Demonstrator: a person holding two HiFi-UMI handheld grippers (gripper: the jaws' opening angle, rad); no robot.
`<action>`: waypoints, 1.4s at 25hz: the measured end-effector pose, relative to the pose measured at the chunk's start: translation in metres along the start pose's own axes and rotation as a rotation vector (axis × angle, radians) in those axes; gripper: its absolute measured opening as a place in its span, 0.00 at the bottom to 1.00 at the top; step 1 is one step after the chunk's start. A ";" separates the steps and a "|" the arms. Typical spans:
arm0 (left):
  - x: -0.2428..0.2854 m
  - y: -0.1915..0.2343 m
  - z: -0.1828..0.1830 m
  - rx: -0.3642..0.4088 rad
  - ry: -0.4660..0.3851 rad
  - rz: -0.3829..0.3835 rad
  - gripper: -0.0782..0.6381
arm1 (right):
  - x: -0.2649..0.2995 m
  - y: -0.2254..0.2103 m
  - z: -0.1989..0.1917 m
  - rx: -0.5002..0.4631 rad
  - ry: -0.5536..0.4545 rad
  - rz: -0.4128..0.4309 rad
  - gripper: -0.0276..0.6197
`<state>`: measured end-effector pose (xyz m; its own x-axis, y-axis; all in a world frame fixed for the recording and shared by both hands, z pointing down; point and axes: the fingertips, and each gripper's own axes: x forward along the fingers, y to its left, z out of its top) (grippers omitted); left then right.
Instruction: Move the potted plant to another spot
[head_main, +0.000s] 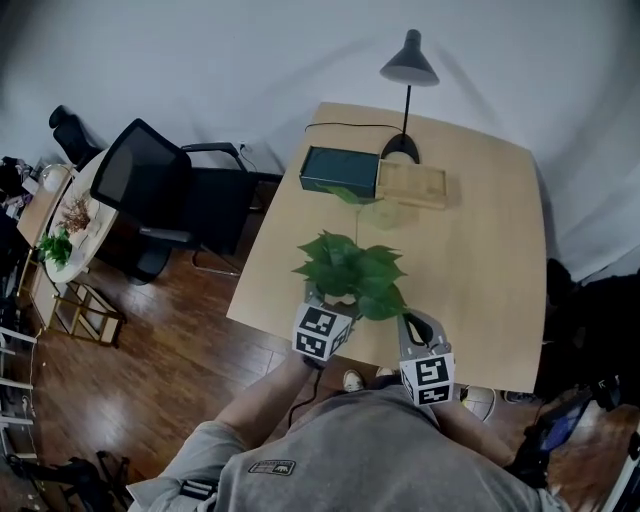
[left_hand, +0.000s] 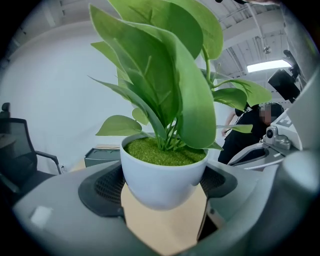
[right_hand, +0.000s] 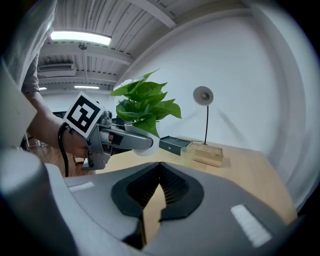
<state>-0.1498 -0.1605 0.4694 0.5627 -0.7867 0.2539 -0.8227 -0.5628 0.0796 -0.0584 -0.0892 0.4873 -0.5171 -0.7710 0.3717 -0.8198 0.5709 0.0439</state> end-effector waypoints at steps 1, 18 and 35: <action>-0.002 0.004 0.000 -0.001 0.003 0.008 0.75 | 0.005 0.002 0.002 -0.005 -0.001 0.011 0.05; -0.018 0.086 -0.008 -0.029 0.016 0.177 0.75 | 0.059 0.018 0.019 0.011 -0.026 0.119 0.05; -0.017 0.221 -0.042 -0.021 0.087 0.012 0.75 | 0.151 0.105 0.052 0.026 0.046 -0.032 0.05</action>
<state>-0.3443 -0.2607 0.5235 0.5445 -0.7677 0.3378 -0.8313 -0.5475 0.0956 -0.2355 -0.1606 0.4996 -0.4794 -0.7743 0.4131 -0.8421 0.5384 0.0320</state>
